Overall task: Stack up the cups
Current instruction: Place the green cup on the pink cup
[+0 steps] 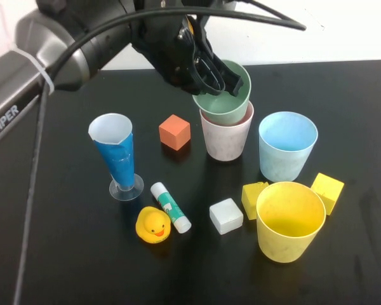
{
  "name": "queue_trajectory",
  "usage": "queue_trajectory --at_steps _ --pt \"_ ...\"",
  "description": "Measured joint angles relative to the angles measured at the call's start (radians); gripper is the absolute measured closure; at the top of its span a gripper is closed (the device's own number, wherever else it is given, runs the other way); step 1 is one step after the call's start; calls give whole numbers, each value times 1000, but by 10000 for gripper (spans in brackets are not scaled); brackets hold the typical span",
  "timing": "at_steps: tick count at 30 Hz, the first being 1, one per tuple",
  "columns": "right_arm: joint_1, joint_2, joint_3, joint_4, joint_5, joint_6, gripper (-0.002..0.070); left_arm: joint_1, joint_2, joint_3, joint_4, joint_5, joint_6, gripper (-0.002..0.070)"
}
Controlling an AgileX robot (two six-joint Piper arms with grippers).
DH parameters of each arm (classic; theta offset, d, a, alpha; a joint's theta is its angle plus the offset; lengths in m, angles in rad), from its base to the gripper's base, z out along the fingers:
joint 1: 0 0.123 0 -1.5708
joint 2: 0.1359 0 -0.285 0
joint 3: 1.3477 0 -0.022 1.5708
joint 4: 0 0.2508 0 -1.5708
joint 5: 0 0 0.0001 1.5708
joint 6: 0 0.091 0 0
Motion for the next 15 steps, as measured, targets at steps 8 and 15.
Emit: queue_trajectory --at_steps 8,15 --pt "0 0 0 0 0 0 659 0 6 0 -4 -10 -3 553" --pt "0 0 0 4 -17 0 659 0 -11 0 23 -36 -23 412"
